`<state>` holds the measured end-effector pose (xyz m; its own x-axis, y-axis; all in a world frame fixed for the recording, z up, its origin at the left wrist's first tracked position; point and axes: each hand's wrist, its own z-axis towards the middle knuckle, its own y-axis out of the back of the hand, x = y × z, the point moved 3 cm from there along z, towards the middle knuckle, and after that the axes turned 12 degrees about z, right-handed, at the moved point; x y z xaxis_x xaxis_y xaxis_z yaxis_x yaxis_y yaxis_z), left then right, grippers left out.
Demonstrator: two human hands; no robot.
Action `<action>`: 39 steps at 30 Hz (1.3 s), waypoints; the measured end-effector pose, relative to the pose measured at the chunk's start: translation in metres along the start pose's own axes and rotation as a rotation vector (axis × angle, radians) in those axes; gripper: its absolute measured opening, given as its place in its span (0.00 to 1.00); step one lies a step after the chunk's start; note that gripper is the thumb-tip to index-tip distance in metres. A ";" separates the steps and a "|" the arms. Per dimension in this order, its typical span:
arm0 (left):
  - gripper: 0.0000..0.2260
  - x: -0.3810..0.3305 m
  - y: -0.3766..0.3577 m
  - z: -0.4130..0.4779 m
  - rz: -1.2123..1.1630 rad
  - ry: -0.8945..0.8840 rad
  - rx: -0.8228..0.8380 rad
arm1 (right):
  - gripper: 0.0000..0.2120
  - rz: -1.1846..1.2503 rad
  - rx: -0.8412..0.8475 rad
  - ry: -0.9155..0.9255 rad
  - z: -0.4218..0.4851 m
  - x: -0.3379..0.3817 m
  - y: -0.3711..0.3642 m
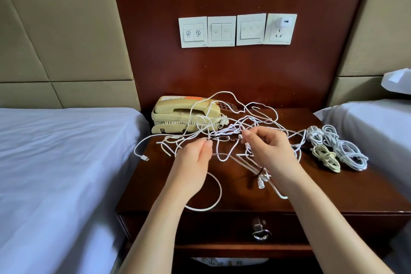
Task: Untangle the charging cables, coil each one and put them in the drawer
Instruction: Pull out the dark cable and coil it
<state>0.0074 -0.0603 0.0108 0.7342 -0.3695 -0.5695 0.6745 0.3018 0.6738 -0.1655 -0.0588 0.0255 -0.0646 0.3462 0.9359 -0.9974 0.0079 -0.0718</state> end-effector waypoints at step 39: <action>0.16 0.015 -0.017 0.000 -0.855 0.629 -0.250 | 0.15 -0.144 0.380 -0.039 -0.011 0.002 0.000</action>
<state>0.0072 -0.0713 -0.0090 -0.1250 -0.0481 -0.9910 0.9253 0.3548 -0.1340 -0.1650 -0.0481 0.0236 0.0828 0.3306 0.9401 -0.9368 -0.2961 0.1866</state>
